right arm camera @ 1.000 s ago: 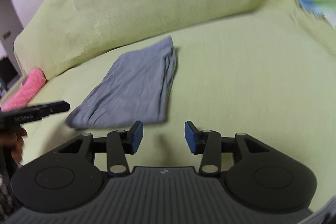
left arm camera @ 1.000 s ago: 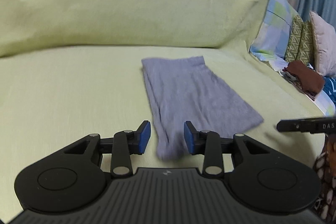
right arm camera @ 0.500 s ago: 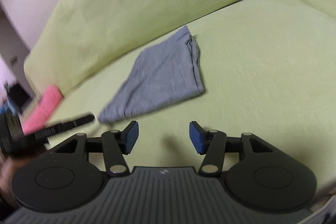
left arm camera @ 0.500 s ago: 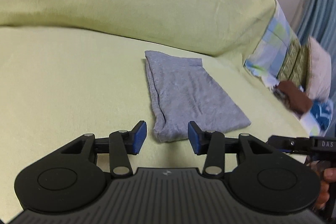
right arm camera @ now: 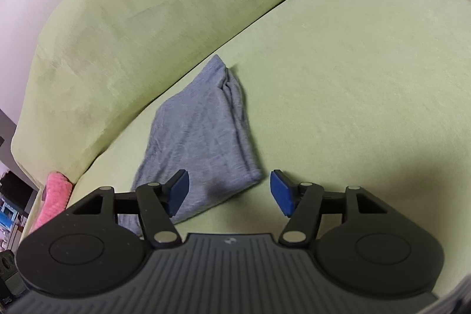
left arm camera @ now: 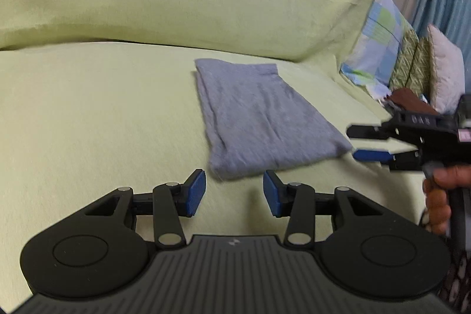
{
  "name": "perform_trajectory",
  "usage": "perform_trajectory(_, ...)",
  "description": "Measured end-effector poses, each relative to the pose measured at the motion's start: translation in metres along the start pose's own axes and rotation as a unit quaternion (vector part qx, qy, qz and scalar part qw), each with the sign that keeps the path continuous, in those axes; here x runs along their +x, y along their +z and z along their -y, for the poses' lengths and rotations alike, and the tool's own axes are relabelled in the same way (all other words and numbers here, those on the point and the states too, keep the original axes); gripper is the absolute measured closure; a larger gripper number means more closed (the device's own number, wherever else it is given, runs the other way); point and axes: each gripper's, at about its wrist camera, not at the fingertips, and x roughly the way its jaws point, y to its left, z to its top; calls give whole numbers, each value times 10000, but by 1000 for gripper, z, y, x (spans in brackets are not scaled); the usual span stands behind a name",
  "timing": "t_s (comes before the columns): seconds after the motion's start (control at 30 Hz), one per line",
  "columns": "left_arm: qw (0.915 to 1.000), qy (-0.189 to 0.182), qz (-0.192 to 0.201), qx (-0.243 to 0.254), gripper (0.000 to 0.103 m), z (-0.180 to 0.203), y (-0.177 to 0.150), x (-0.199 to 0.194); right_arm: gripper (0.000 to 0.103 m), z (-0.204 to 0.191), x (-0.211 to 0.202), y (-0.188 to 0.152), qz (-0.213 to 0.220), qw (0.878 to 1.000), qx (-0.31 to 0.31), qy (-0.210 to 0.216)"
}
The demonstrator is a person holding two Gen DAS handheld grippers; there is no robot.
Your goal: Fold clothes
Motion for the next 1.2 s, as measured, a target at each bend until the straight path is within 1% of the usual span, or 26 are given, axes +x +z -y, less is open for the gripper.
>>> perform_trajectory(0.03, 10000, -65, -29, 9, 53, 4, 0, 0, 45, -5, -3, 1, -22, 9991, -378, -165)
perform_trajectory(0.07, 9995, -272, -65, -143, 52, 6, 0, 0, 45, -18, -7, 0, -38, 9899, -1350, -441)
perform_trajectory(0.13, 9938, -715, -73, -848, 51, -1, 0, 4, 45, -30, -11, -3, -83, 9725, -2246, -615)
perform_trajectory(0.23, 9796, -780, -169, -1845, 51, -16, 1, 17, 45, -45, -15, -11, -216, 9290, -3615, -763)
perform_trajectory(0.27, 9774, -755, -161, -1966, 51, -18, 1, 18, 45, -50, -16, -15, -232, 9072, -4119, -824)
perform_trajectory(0.3, 9699, -663, -132, -2340, 51, -25, 0, 21, 45, -53, -16, -17, -247, 8907, -4456, -863)
perform_trajectory(0.4, 9524, -597, -34, -2989, 51, -37, -4, 24, 45, -56, -12, -21, -257, 8597, -5017, -924)
perform_trajectory(0.47, 9391, -592, 70, -3385, 51, -43, -8, 26, 45, -58, -9, -25, -277, 8439, -5279, -911)
perform_trajectory(0.5, 9347, -579, 109, -3505, 51, -44, -9, 27, 45, -60, -7, -27, -292, 8291, -5509, -907)
perform_trajectory(0.53, 9260, -562, 173, -3730, 51, -46, -11, 28, 45, -64, -4, -30, -307, 8129, -5744, -910)
perform_trajectory(0.6, 9115, -510, 297, -4071, 51, -48, -14, 30, 45, -65, -1, -35, -332, 7912, -6040, -899)
perform_trajectory(0.67, 9032, -468, 391, -4249, 51, -49, -15, 32, 45, -69, 5, -44, -359, 7515, -6530, -869)
perform_trajectory(0.7, 8958, -434, 477, -4397, 51, -48, -17, 33, 45, -71, 9, -47, -367, 7298, -6774, -846)
perform_trajectory(0.73, 8941, -430, 504, -4430, 51, -48, -18, 33, 45, -73, 12, -51, -371, 7079, -7005, -818)
perform_trajectory(0.8, 8917, -408, 561, -4472, 55, -47, -19, 35, 45, -76, 16, -55, -373, 6759, -7319, -786)
perform_trajectory(0.83, 8917, -396, 569, -4474, 58, -47, -19, 36, 46, -78, 18, -57, -385, 6541, -7516, -765)
perform_trajectory(0.87, 8916, -384, 574, -4476, 66, -47, -19, 36, 48, -80, 20, -59, -397, 6358, -7672, -748)
perform_trajectory(0.9, 8913, -379, 556, -4485, 69, -47, -19, 38, 51, -80, 21, -59, -404, 6293, -7726, -743)
perform_trajectory(0.93, 8909, -375, 539, -4494, 76, -48, -20, 40, 54, -81, 23, -60, -433, 6132, -7854, -719)
perform_trajectory(0.97, 8907, -371, 521, -4501, 82, -48, -20, 41, 57, -82, 25, -63, -472, 5905, -8027, -684)
perform_trajectory(1.0, 8912, -370, 504, -4492, 83, -48, -21, 43, 58, -82, 26, -64, -491, 5768, -8127, -665)
perform_trajectory(1.03, 8924, -370, 492, -4471, 86, -48, -21, 44, 58, -83, 28, -66, -521, 5573, -8263, -628)
perform_trajectory(1.07, 8935, -369, 481, -4450, 90, -48, -21, 46, 61, -84, 30, -66, -549, 5477, -8327, -607)
perform_trajectory(1.13, 8965, -361, 473, -4390, 93, -48, -20, 48, 79, -85, 36, -64, -702, 5460, -8326, -605)
perform_trajectory(1.17, 8983, -365, 471, -4352, 94, -48, -19, 48, 101, -85, 39, -64, -775, 5459, -8319, -626)
perform_trajectory(1.2, 9001, -370, 470, -4315, 94, -48, -18, 49, 100, -85, 41, -65, -842, 5458, -8311, -656)
